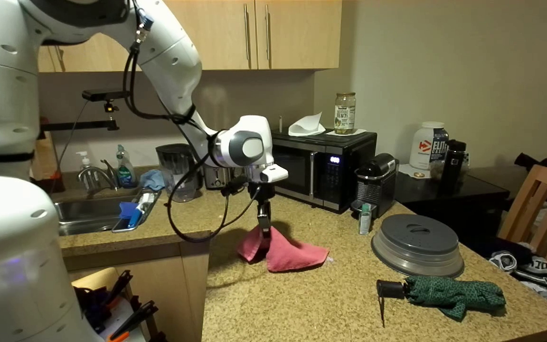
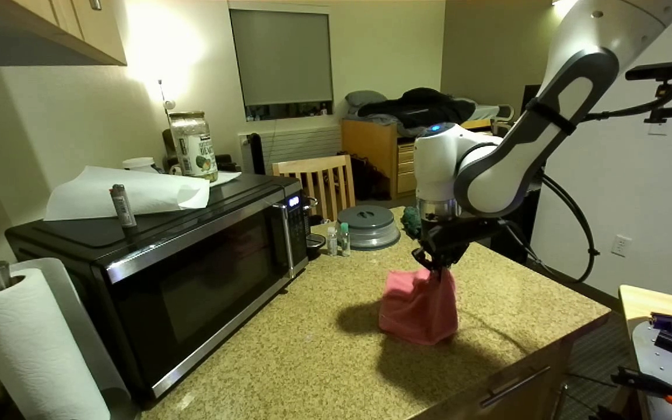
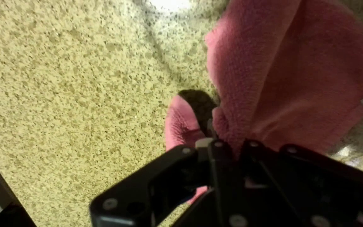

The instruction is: Spread the cloth on the table

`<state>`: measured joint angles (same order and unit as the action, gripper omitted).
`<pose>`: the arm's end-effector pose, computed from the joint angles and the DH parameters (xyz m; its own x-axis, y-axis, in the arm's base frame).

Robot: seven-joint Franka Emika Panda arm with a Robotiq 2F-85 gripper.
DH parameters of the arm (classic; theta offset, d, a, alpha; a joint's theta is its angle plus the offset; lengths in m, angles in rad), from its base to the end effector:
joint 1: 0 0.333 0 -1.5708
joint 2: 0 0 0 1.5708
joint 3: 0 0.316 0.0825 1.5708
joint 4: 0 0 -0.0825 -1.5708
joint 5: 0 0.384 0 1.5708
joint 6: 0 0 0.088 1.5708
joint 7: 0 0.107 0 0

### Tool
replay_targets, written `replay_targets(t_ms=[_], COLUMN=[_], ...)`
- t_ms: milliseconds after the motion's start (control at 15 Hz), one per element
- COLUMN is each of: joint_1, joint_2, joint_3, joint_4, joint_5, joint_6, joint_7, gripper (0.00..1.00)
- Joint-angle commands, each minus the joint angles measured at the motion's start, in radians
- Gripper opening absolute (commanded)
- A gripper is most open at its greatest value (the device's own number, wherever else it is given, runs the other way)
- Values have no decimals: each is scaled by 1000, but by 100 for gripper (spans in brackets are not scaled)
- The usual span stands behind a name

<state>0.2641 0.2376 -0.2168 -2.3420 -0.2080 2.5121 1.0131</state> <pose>0.5095 0.0236 0.2297 0.7065 -0.7015 0.0938 -0.7065 -0.6911 0.1526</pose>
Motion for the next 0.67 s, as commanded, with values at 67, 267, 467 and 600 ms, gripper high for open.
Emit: replay_targets(t_ms=[67, 267, 467, 600], joint_1=[-54, -68, -72, -73], joint_2=[-60, -61, -59, -53], joint_3=[85, 121, 144, 155], joint_4=[-27, -23, -20, -13], joint_5=[-16, -15, -19, -14], joint_6=[-85, -109, -118, -123], joint_7=[-12, -24, -28, -35], gripper=[33, 52, 70, 84])
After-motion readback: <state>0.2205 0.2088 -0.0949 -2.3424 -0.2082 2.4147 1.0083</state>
